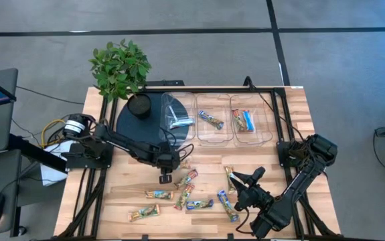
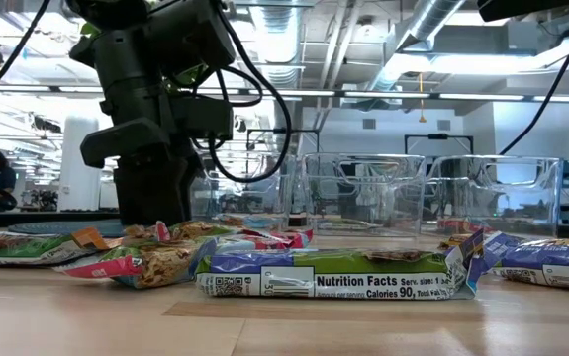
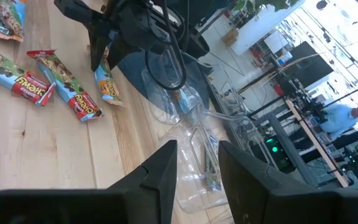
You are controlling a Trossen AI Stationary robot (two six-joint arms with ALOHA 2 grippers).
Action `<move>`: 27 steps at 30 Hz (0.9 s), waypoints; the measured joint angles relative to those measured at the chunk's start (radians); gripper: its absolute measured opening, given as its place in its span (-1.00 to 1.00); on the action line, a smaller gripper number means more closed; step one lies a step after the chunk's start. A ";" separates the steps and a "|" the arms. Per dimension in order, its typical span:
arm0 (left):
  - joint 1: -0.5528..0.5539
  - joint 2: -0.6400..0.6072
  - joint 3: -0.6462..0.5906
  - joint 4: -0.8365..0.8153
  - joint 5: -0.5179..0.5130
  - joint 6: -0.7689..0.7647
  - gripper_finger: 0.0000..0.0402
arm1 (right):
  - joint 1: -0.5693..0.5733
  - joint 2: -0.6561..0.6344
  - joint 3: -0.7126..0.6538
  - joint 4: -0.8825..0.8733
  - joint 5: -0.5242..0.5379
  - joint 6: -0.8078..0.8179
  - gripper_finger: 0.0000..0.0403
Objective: Pick and place Granola Bars by type
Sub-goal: Put the yellow granola bar into the left transparent bin
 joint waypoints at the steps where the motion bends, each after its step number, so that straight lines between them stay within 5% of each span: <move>1: -0.005 0.000 0.003 -0.003 -0.006 0.000 -0.53 | 0.000 0.000 0.000 0.000 0.000 0.000 -0.45; 27: -0.104 0.003 0.036 -0.004 -0.057 0.015 -0.65 | 0.000 0.000 0.000 0.001 0.000 0.000 -0.45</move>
